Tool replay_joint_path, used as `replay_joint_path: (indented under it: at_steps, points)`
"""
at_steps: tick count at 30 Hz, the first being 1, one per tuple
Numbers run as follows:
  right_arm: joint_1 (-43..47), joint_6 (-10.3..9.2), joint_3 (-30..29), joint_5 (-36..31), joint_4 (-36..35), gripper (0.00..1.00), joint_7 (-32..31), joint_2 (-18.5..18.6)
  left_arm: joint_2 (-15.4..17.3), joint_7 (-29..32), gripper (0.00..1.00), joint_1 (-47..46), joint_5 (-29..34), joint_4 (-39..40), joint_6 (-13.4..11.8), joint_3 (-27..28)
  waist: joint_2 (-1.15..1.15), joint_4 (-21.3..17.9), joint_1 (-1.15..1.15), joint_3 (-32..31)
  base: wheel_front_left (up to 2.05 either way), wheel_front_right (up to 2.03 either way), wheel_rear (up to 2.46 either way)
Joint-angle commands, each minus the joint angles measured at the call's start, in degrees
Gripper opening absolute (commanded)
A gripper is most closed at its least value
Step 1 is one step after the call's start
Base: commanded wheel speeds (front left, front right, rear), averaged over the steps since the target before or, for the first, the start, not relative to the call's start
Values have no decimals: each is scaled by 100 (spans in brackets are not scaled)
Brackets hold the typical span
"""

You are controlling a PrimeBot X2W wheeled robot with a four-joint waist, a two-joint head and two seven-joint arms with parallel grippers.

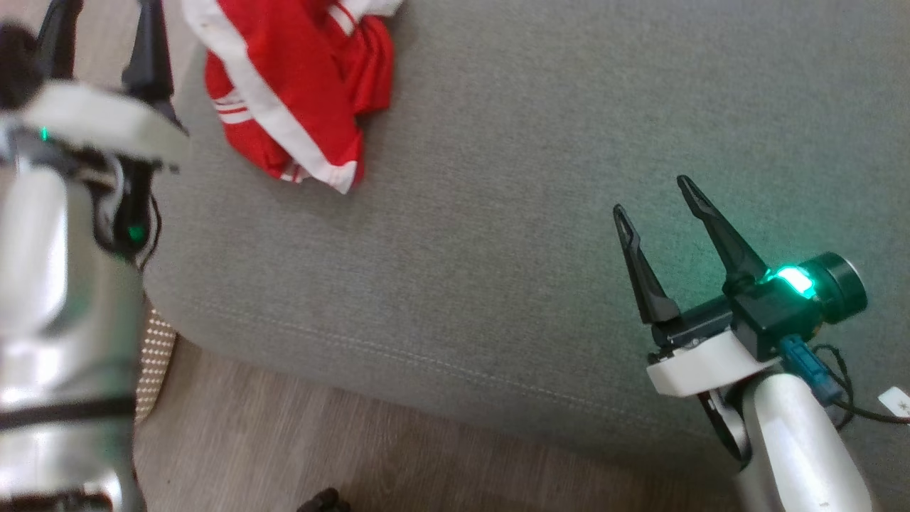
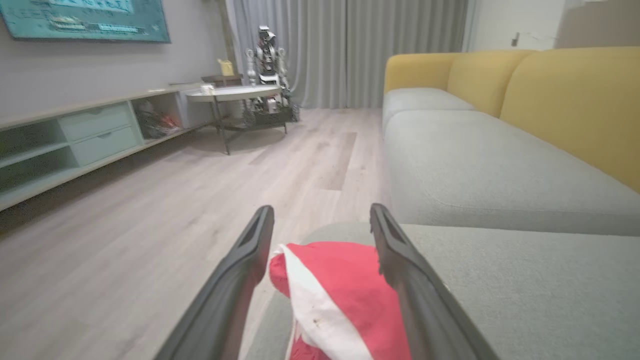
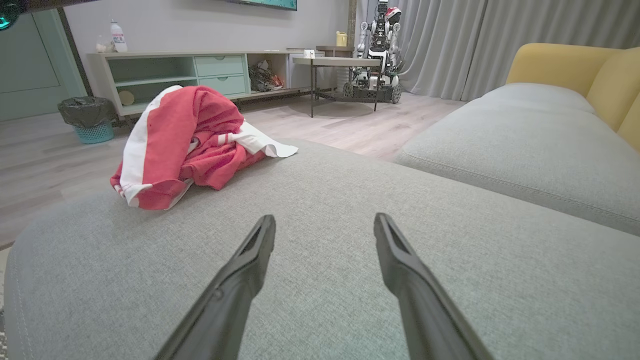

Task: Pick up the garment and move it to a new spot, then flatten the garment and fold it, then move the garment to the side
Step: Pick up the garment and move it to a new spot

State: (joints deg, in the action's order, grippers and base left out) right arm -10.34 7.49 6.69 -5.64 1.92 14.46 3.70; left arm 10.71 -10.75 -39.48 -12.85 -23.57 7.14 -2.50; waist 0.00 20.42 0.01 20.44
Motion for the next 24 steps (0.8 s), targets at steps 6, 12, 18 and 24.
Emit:
replay_joint_path:
  at_steps: [6, 12, 18, 24]
  points:
    - [-338, 0, 398, 7, -206, 100, 54, 120, 651, 851, 100, -1430, -978, -1274, 32, -298, 0, -277, -1, 420, 0, 0, 0]
    - [-569, 0, 554, 55, -240, 100, 54, 199, 1011, 1536, 100, -2209, -1376, -2615, 34, -514, 0, -504, -1, 768, 0, 0, 0]
    - [-674, 0, 486, 39, -314, 100, 54, 199, 1096, 1955, 100, -2480, -1940, -3115, 34, -885, 0, -669, -1, 981, 0, 0, 0]
    - [-733, 0, 418, 8, -325, 100, 54, 158, 1263, 1687, 0, -2386, -2539, -2987, 35, -1480, 0, -722, -1, 1016, 0, 0, 0]
